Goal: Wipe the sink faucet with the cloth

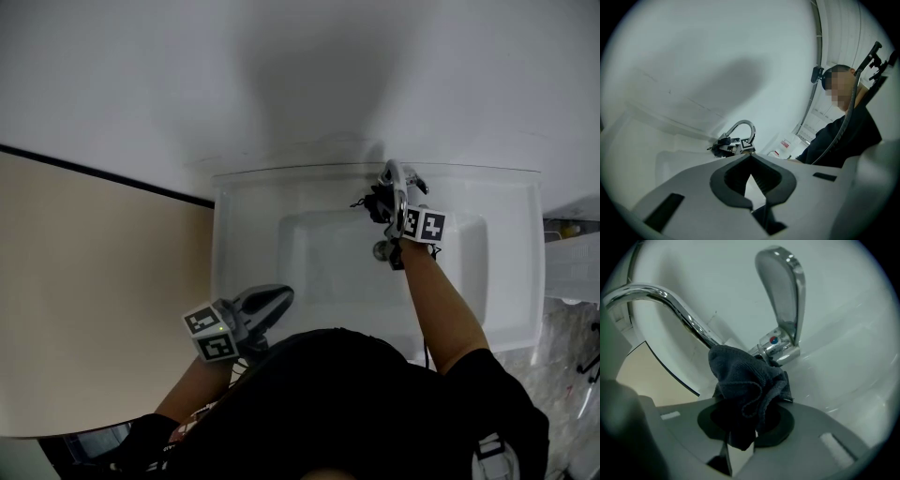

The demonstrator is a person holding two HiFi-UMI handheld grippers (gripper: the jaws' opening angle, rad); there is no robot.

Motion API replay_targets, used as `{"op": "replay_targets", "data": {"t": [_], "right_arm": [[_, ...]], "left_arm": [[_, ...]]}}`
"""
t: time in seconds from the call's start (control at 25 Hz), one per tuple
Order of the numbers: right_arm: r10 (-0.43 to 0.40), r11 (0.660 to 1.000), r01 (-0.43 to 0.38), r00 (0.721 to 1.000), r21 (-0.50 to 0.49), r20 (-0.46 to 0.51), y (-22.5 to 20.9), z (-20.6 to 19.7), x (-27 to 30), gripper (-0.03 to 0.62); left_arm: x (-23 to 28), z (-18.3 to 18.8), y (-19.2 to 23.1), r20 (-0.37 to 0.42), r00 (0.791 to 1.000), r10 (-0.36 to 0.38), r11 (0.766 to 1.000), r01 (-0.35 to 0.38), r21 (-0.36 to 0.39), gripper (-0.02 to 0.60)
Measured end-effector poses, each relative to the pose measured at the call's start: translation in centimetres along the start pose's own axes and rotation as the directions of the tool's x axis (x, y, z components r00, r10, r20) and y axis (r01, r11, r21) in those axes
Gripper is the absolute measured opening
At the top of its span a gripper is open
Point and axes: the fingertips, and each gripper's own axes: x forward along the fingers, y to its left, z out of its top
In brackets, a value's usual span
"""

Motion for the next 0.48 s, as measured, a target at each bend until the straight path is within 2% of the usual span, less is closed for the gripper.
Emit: {"op": "replay_targets", "data": {"t": [0.12, 0.2, 0.28, 0.36, 0.48], "right_arm": [[0.010, 1.000, -0.010, 1.000, 0.007, -0.027, 0.1, -0.2, 0.1, 0.078], [0.054, 0.999, -0.053, 0.998, 0.006, -0.023, 1.3, -0.2, -0.4, 0.078], [0.131, 0.991, -0.132, 0.991, 0.005, 0.038, 3.3, 0.4, -1.2, 0.078], [0.190, 0.978, -0.199, 0.972, 0.055, 0.135, 4.5, 1.3, -1.5, 0.078], [0.209, 0.953, -0.251, 0.950, 0.168, 0.232, 4.3, 2.0, -0.6, 0.078]], "left_arm": [[0.1, -0.2, 0.1, 0.002, 1.000, -0.005, 1.000, 0.005, -0.011, -0.002], [0.2, -0.2, 0.0, 0.002, 1.000, -0.010, 1.000, 0.010, -0.007, -0.002], [0.2, -0.1, -0.1, 0.004, 1.000, -0.013, 1.000, 0.013, -0.001, -0.002], [-0.1, 0.0, 0.1, 0.008, 1.000, -0.005, 1.000, 0.005, -0.005, -0.002], [-0.6, 0.0, 0.4, 0.018, 1.000, 0.011, 1.000, -0.010, -0.016, -0.002]]}}
